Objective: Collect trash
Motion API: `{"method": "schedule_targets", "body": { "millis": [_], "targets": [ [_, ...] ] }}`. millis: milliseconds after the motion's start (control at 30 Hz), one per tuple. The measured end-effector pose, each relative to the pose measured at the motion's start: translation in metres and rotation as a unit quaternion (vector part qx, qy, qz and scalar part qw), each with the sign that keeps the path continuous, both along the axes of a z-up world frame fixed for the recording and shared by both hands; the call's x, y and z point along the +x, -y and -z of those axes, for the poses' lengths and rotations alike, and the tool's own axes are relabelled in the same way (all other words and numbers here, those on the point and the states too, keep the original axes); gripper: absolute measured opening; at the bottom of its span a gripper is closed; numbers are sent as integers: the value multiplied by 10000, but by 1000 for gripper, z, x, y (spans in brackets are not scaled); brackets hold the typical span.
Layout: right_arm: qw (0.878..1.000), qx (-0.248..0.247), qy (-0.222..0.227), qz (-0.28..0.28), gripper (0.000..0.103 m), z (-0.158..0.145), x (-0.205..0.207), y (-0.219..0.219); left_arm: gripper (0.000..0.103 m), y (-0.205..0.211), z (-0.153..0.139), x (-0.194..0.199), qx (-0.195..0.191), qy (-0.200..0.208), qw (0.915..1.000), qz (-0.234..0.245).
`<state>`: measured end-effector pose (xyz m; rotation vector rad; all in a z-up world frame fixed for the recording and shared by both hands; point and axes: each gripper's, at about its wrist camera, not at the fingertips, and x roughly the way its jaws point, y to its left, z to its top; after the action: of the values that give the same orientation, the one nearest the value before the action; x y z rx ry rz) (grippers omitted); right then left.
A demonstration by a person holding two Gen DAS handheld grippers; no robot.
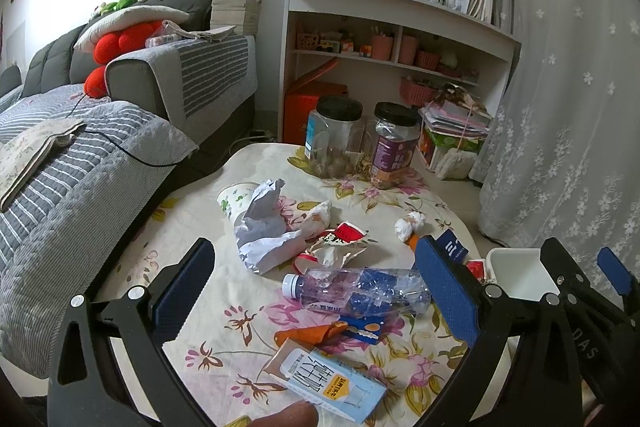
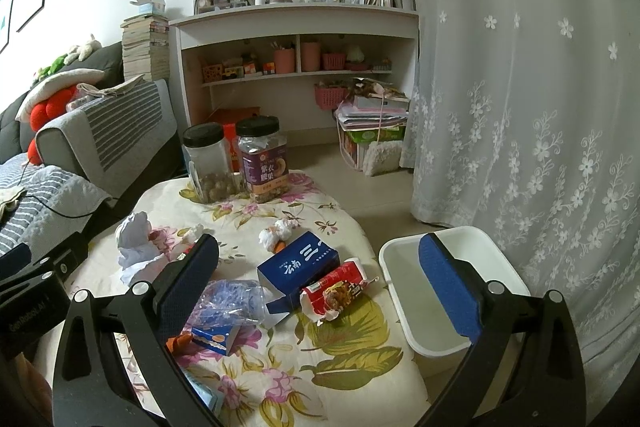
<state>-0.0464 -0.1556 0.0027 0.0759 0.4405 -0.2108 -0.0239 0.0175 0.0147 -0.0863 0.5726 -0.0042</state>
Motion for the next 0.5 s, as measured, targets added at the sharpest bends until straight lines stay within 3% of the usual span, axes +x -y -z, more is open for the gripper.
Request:
{"method": "schedule_targets", "body": {
  "millis": [400, 500],
  "targets": [
    [10000, 12, 54, 27, 96, 7, -1, 0, 97, -3, 9, -1, 6, -36, 10000, -15],
    [9995, 117, 282, 25, 96, 8, -2, -1, 97, -4, 11, -1, 7, -43, 10000, -16]
  ]
}}
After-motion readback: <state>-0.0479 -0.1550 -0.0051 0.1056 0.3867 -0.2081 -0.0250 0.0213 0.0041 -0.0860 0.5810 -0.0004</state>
